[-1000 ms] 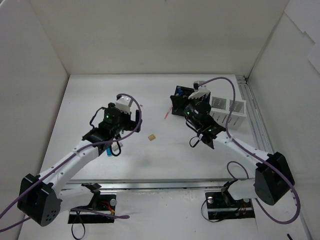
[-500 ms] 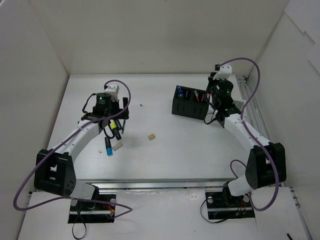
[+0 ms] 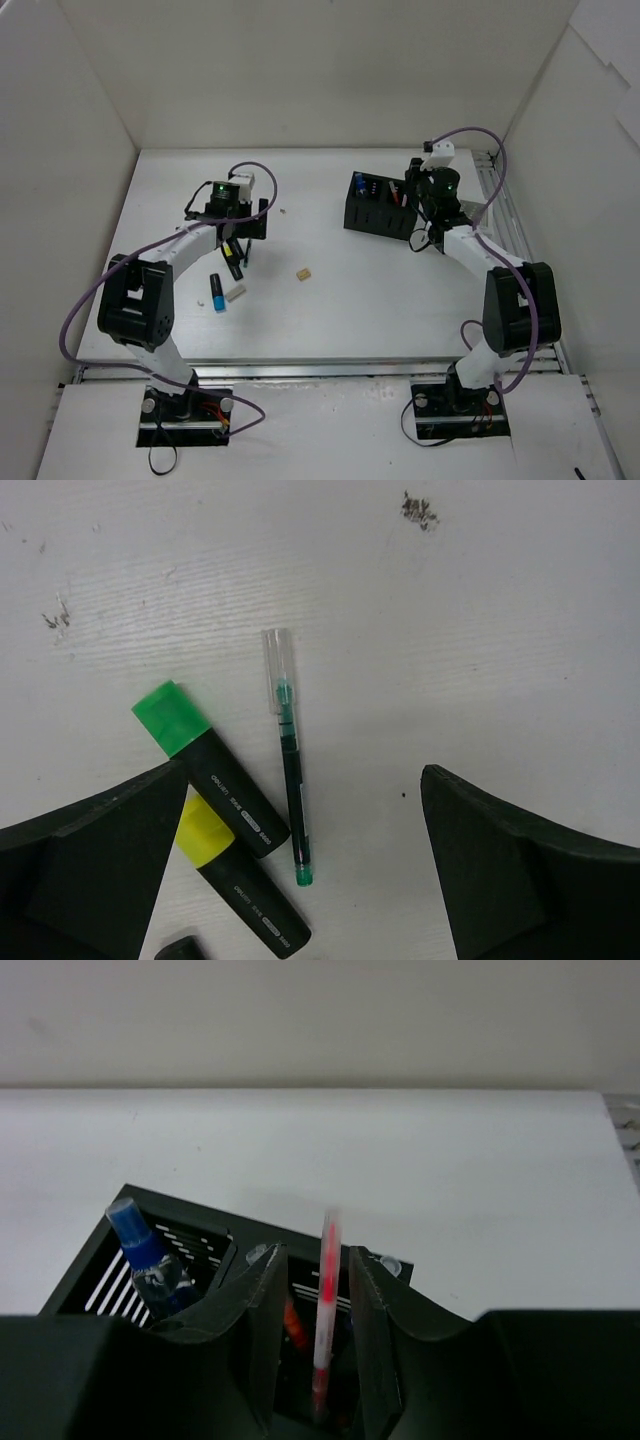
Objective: Sort the stationery into containers
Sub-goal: Place the pen in the storage box, then pick up the pen from the center of the board.
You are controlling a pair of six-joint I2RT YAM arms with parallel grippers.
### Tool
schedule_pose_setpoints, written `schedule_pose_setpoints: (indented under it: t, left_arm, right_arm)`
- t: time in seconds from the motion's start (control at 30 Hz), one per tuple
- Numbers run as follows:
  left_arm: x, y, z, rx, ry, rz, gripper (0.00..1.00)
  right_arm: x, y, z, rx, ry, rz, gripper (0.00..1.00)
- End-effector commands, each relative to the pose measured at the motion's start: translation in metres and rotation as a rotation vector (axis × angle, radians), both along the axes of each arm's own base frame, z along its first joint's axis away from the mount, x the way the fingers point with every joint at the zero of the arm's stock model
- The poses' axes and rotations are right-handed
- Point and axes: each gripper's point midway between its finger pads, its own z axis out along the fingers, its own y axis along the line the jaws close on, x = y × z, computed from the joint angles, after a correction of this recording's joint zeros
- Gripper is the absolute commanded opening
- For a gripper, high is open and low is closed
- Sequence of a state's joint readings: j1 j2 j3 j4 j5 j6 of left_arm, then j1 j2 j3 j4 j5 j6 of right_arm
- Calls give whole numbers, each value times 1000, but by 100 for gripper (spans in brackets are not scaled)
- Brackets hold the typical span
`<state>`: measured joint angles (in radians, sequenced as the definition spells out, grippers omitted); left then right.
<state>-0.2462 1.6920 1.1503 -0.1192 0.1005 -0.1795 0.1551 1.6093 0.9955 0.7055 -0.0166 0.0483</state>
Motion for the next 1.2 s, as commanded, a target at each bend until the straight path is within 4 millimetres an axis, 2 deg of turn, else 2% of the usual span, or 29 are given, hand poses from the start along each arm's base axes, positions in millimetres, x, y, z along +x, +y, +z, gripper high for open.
schedule_pose_setpoints:
  t: [0.0, 0.03, 0.1, 0.13, 0.2, 0.27, 0.37, 0.4, 0.43, 0.47, 0.53, 0.57, 0.73, 0.87, 0.93, 1.17]
  left_arm:
    - [13, 4, 13, 17, -34, 11, 96]
    - [14, 3, 10, 15, -24, 11, 95]
    - [15, 3, 0, 16, 3, 16, 92]
    - [15, 3, -3, 19, 11, 17, 91]
    - [16, 4, -9, 29, 25, 25, 89]
    - [16, 5, -11, 29, 36, 34, 88]
    - [18, 4, -13, 25, 35, 32, 85]
    - [19, 4, -12, 29, 44, 29, 82]
    - [19, 3, -19, 32, 65, 31, 80]
    - [20, 2, -21, 30, 73, 29, 79]
    - [22, 1, -24, 30, 89, 31, 73]
    - [23, 1, -25, 35, 97, 30, 72]
    - [21, 2, -29, 55, 111, 38, 67]
    - [19, 4, -37, 70, 175, 65, 54]
    - [17, 2, -41, 81, 192, 66, 51]
    - [5, -10, -48, 84, 249, 62, 40]
  right_arm:
    - [-11, 7, 58, 91, -140, 23, 29]
    - [-13, 5, 58, 97, -141, 20, 32]
    - [-19, 8, 67, 104, -160, 45, 51]
    - [-22, 10, 68, 111, -158, 55, 75]
    - [-28, 10, 78, 122, -180, 61, 98]
    - [-33, 9, 83, 139, -187, 55, 98]
    - [-49, 10, 104, 172, -224, 75, 98]
    - [-53, 13, 108, 185, -227, 86, 98]
    - [-58, 14, 105, 195, -218, 93, 98]
    - [-64, 14, 114, 205, -238, 96, 98]
    - [-72, 13, 112, 224, -232, 98, 98]
    - [-79, 14, 118, 236, -248, 105, 98]
    - [-96, 10, 119, 261, -255, 98, 98]
    - [-110, 8, 121, 279, -263, 96, 98]
    - [-114, 7, 119, 282, -263, 92, 98]
    - [-116, 3, 110, 289, -231, 65, 98]
